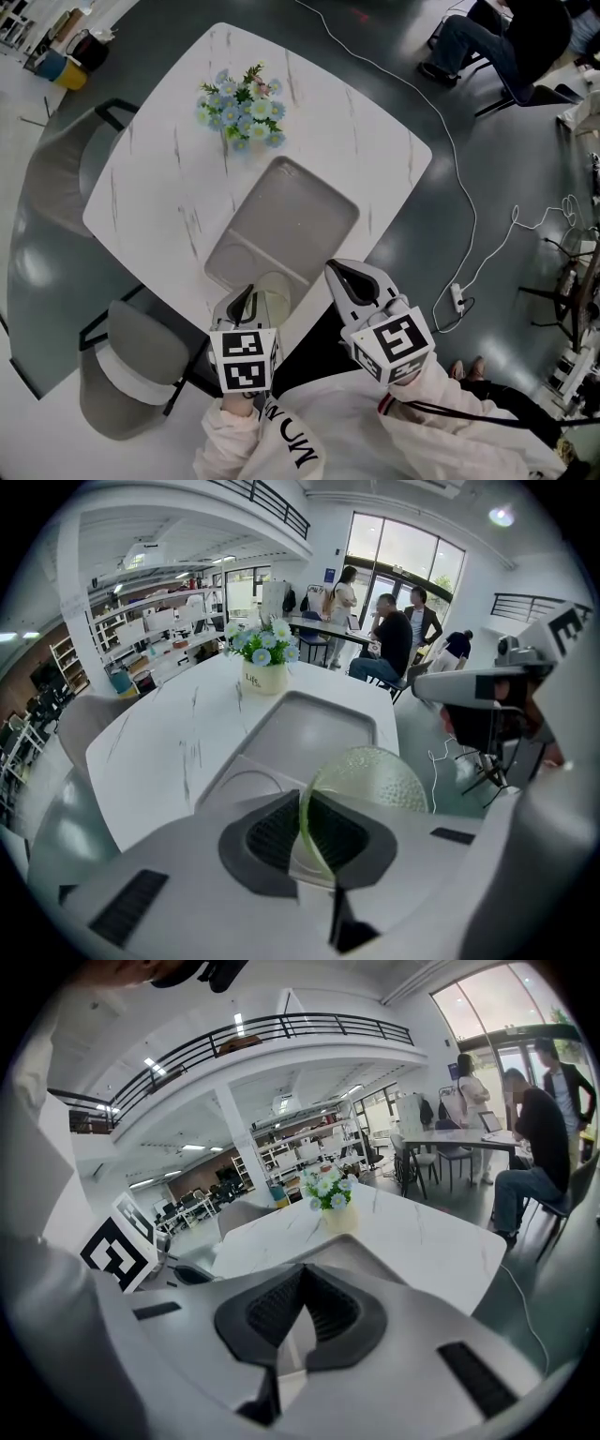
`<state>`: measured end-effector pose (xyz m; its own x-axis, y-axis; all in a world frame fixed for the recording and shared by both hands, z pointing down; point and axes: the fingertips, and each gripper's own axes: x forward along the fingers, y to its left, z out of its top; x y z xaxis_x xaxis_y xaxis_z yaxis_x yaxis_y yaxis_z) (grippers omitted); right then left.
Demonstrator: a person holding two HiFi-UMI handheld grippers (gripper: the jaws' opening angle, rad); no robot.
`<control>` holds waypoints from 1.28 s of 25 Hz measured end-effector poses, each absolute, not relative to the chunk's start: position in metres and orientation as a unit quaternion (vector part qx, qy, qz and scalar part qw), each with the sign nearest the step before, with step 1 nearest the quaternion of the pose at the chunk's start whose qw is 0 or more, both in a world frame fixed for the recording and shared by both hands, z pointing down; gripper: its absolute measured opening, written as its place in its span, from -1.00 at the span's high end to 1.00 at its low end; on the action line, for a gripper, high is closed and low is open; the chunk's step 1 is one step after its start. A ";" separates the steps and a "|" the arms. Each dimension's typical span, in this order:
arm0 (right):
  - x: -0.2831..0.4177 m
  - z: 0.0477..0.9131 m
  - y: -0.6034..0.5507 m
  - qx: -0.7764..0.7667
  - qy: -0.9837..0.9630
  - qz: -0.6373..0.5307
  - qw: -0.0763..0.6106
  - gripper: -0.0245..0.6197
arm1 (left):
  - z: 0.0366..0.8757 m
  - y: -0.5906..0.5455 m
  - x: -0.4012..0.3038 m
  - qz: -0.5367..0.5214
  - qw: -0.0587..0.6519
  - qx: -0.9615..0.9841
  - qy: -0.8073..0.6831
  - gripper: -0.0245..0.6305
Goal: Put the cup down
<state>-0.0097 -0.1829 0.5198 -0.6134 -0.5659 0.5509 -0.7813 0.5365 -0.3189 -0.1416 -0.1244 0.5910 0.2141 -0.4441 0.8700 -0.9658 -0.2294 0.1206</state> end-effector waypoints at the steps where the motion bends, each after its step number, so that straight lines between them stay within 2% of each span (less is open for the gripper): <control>1: -0.010 0.521 -0.184 0.394 -0.854 0.276 0.196 0.91 | 0.593 -0.124 -0.142 0.368 0.358 0.692 -0.507 0.82; 25: -0.014 0.542 -0.203 0.389 -0.848 0.299 0.201 0.91 | 0.626 -0.117 -0.138 0.421 0.396 0.667 -0.469 0.82; 32: -0.013 0.542 -0.206 0.389 -0.848 0.300 0.200 0.91 | 0.627 -0.116 -0.137 0.441 0.388 0.663 -0.464 0.82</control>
<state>-0.0125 -0.2056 0.5420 -0.6181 -0.5391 0.5721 -0.7789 0.5179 -0.3535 -0.1365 -0.1160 0.6274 0.1798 -0.2725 0.9452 -0.9579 -0.2671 0.1052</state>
